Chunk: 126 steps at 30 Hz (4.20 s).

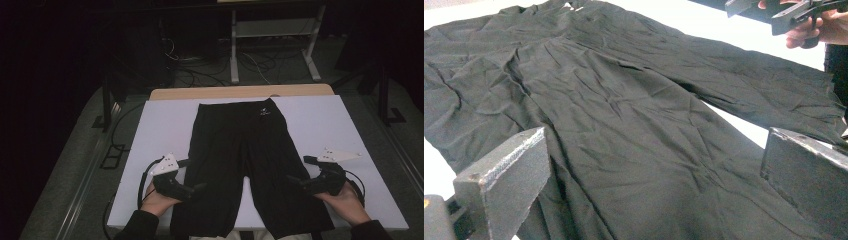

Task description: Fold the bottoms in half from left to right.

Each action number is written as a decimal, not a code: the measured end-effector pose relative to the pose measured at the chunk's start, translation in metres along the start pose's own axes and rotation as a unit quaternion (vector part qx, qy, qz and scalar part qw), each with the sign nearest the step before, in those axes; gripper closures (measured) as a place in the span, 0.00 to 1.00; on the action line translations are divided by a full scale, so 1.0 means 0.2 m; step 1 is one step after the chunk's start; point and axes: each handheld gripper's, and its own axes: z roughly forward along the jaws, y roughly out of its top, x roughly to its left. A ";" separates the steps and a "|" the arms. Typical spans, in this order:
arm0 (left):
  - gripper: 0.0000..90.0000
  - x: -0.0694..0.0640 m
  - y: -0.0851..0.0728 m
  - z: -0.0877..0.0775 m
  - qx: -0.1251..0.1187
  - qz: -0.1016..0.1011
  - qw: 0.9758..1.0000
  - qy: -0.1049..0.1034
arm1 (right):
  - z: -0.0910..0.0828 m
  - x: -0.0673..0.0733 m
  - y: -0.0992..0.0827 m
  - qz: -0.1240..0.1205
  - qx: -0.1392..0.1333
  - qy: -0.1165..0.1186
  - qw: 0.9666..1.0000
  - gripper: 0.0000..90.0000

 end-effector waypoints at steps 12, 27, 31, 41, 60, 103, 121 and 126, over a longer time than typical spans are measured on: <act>0.00 0.00 0.00 0.00 0.000 0.000 1.000 -0.002 | -0.01 0.00 0.01 -0.001 0.000 -0.001 1.000 0.00; 0.00 0.00 0.00 0.01 0.003 0.001 1.000 -0.003 | -0.01 0.00 0.07 -0.002 -0.003 0.003 1.000 0.00; 0.00 0.00 0.00 0.01 0.004 0.001 1.000 -0.003 | 0.00 0.00 0.09 -0.004 0.001 0.001 1.000 0.00; 0.00 -0.01 0.00 0.01 0.005 0.001 1.000 -0.003 | 0.04 0.01 0.21 -0.005 0.012 0.007 1.000 0.00; 0.00 -0.01 0.00 0.01 0.005 0.002 1.000 -0.004 | 0.13 0.07 0.37 -0.031 0.016 0.022 0.999 0.00; 0.00 -0.01 0.00 0.01 0.007 0.001 1.000 -0.007 | 0.33 0.10 0.61 -0.057 0.016 0.026 0.998 0.00; 0.00 -0.01 0.00 0.01 0.008 0.002 1.000 -0.010 | 0.45 0.10 0.73 -0.064 0.030 0.025 0.997 0.00; 0.00 -0.01 0.00 0.01 0.008 0.002 1.000 -0.010 | 0.47 0.09 0.77 -0.065 0.027 0.024 0.997 0.00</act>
